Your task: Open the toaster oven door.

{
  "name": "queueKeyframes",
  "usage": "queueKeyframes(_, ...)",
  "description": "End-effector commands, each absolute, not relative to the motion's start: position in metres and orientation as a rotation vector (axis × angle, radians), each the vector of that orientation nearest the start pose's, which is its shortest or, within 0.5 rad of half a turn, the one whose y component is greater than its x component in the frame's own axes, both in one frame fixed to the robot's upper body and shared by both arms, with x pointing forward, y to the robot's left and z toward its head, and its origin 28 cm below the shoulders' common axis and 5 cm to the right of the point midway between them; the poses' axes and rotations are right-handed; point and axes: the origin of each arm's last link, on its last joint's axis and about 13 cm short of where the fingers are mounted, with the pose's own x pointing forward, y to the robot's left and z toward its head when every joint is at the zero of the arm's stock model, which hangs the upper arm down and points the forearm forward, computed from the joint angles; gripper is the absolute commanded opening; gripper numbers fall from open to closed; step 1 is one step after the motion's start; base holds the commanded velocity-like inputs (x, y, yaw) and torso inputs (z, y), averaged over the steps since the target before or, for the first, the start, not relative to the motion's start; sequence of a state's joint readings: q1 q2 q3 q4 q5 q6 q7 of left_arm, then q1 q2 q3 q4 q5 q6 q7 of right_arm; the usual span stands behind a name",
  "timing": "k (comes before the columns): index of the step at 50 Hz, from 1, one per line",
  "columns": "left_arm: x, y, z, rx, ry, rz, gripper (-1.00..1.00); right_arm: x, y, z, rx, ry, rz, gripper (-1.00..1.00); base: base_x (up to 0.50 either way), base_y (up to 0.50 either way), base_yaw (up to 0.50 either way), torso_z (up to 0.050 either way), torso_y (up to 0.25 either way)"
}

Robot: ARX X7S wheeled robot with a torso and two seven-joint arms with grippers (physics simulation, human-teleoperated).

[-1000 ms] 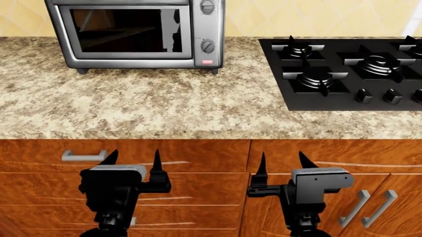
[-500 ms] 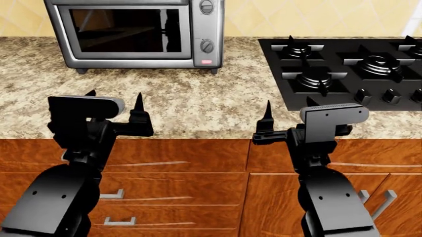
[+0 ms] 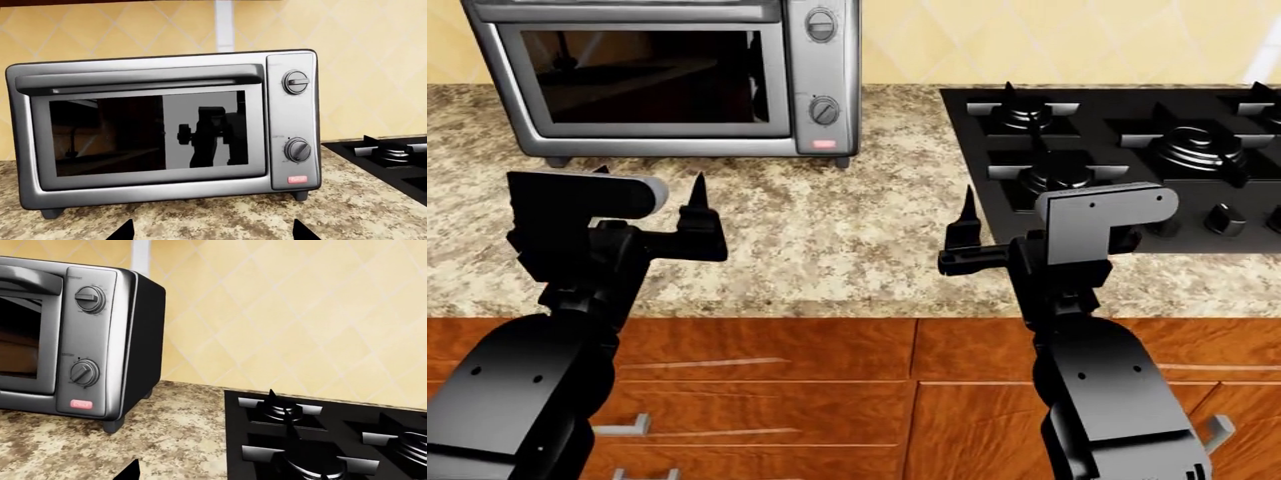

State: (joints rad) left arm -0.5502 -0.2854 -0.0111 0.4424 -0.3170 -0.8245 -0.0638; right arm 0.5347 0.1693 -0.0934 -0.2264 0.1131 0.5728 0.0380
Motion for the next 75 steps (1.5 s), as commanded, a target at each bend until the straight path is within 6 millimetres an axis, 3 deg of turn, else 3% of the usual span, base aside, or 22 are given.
queueKeyframes(1, 0.277, 0.253, 0.193, 0.050, -0.154, -0.048, 1.00, 0.301, -0.113, 0.164, -0.104, -0.172, 0.051, 1.00, 0.41, 0.00, 0.00, 0.000, 0.000)
queueKeyframes(11, 0.277, 0.257, 0.195, 0.074, -0.160, -0.047, 1.00, 0.303, -0.109, 0.160, -0.104, -0.162, 0.066, 1.00, 0.42, 0.00, 0.00, 0.000, 0.000)
queueKeyframes(19, 0.272, 0.262, 0.206, 0.223, -0.162, -0.064, 1.00, 0.301, -0.111, 0.158, -0.084, -0.164, 0.058, 1.00, 0.26, 0.00, 0.00, 0.000, 0.000)
queueKeyframes(27, 0.268, 0.280, 0.233, 0.606, -0.147, -0.076, 1.00, 0.299, -0.113, 0.156, -0.070, -0.164, 0.056, 1.00, 0.00, 0.00, 0.00, 0.000, 0.000)
queueKeyframes(35, 0.262, 0.307, 0.297, 1.181, -0.119, -0.065, 1.00, 0.297, -0.111, 0.152, -0.058, -0.158, 0.068, 1.00, 0.00, 0.00, 0.00, 0.000, 0.000)
queueKeyframes(43, 0.266, 0.317, 0.328, 1.481, -0.093, -0.124, 1.00, 0.296, -0.111, 0.154, -0.054, -0.161, 0.074, 1.00, 0.00, 0.00, 0.00, 0.000, 0.000)
queueKeyframes(54, 0.287, 0.318, 0.346, 1.602, -0.080, -0.150, 1.00, 0.297, -0.111, 0.154, -0.045, -0.162, 0.078, 1.00, 0.00, 0.00, 0.00, 0.000, 0.000)
queueKeyframes(60, 0.308, 0.314, 0.355, 1.648, -0.082, -0.150, 1.00, 0.297, -0.112, 0.155, -0.040, -0.164, 0.076, 1.00, 0.00, 0.00, 0.00, 0.000, 0.000)
queueKeyframes(75, 0.345, 0.307, 0.351, 1.690, -0.041, -0.164, 1.00, 0.296, -0.115, 0.156, -0.024, -0.171, 0.062, 1.00, 0.00, 0.00, 0.00, 0.000, 0.000)
